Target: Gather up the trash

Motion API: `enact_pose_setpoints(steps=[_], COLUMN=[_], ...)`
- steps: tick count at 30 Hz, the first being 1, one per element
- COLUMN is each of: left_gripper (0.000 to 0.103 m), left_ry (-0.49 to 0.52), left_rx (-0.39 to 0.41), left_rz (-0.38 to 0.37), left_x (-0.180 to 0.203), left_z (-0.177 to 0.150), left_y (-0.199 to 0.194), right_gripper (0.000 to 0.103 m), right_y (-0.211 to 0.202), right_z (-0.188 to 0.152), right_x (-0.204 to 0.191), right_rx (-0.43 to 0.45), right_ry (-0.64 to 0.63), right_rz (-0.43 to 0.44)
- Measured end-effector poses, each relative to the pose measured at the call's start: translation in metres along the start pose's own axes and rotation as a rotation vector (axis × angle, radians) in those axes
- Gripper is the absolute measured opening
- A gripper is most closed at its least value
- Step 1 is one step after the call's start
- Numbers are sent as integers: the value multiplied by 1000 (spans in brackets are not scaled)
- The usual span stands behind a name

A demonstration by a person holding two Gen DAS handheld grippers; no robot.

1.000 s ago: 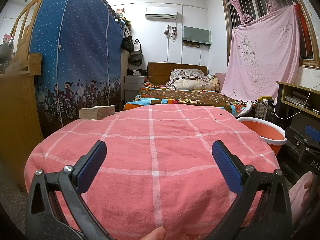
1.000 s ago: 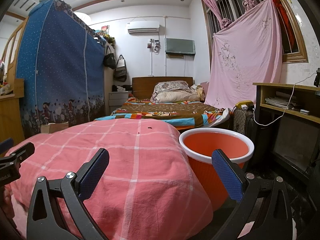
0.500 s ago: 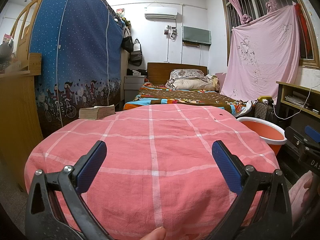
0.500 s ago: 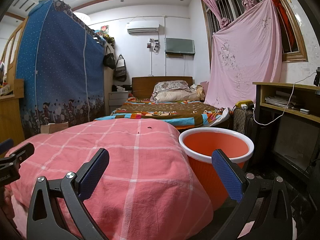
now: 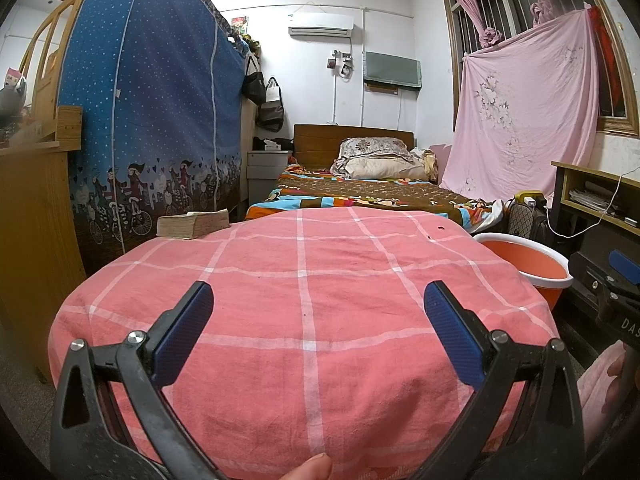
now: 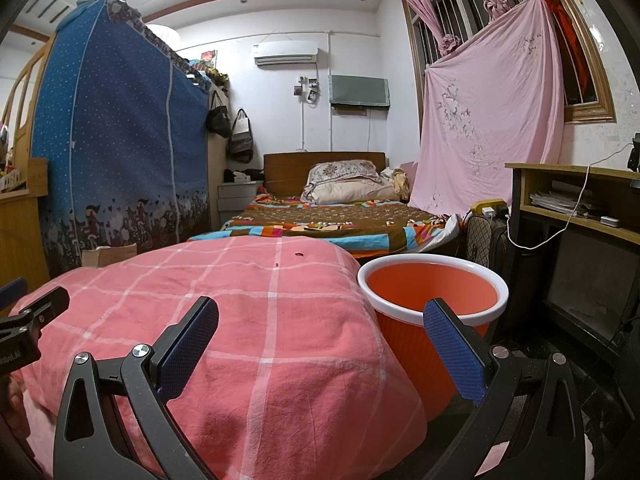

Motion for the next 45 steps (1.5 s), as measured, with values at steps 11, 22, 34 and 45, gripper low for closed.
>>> enact_pose_setpoints(steps=[11, 22, 34, 45], left_gripper=[92, 92, 92, 92], left_ry=[1, 0, 27, 58], left_rx=[1, 1, 16, 36], left_rz=[-1, -1, 21, 45], left_x=[0, 1, 4, 1], left_z=[0, 0, 2, 4], left_y=[0, 0, -2, -5], right_gripper=[103, 103, 103, 103], right_y=[0, 0, -1, -1], right_z=[0, 0, 1, 2], right_x=[-1, -1, -2, -2], right_rx=[-1, -3, -2, -2], right_ry=[0, 2, 2, 2], right_rz=[0, 1, 0, 0])
Point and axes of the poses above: each gripper's, at about its wrist camera, not at the fingertips, and y roughly the way its jaws point, x to its right, z to its top, the point moved 10 cm from there along y, roughly the way its jaws point, and after that the axes turned 3 degrees about -y, right-handed, at the moved point
